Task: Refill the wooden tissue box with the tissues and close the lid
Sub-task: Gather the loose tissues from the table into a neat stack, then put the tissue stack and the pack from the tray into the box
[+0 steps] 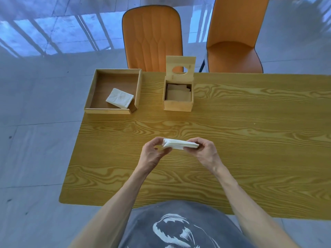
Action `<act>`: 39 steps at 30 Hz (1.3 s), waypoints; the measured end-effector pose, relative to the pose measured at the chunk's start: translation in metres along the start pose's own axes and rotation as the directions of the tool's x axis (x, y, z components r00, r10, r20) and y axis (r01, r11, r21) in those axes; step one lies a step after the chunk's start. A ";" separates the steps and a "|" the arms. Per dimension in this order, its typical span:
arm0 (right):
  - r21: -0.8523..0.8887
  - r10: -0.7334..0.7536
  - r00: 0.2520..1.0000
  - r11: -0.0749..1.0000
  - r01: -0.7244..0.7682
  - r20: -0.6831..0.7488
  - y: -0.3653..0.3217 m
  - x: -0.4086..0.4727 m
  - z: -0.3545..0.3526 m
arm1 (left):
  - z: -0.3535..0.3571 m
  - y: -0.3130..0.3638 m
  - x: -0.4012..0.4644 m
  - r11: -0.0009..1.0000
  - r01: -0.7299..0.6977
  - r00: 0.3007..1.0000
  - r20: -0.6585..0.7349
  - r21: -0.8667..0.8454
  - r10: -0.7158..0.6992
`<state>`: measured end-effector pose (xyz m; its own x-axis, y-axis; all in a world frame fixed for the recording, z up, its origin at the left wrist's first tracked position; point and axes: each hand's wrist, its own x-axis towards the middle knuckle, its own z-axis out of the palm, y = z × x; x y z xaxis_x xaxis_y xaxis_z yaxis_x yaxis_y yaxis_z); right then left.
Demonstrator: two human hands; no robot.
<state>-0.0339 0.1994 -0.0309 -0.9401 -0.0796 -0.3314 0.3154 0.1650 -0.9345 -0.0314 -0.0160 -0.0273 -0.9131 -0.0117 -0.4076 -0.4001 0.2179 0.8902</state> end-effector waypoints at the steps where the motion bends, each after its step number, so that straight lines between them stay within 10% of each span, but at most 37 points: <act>1: -0.050 0.000 1.000 0.999 0.001 0.002 0.004 0.001 0.000 | 0.000 -0.002 0.001 0.998 -0.013 1.000 0.021 0.061 0.011; 8: -0.365 -0.025 0.999 0.931 0.013 -0.028 0.019 -0.006 0.005 | 0.006 -0.010 0.004 0.948 -0.033 0.999 0.050 0.316 0.018; 39: -0.309 -0.087 0.987 0.950 0.042 -0.132 -0.022 0.045 -0.009 | -0.010 0.044 0.058 0.973 -0.115 0.993 0.043 0.202 0.108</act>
<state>-0.0849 0.2009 -0.0238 -0.9728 0.0370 -0.2287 0.2200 0.4573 -0.8617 -0.1026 -0.0165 -0.0101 -0.9469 0.0541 -0.3171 -0.2684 0.4104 0.8715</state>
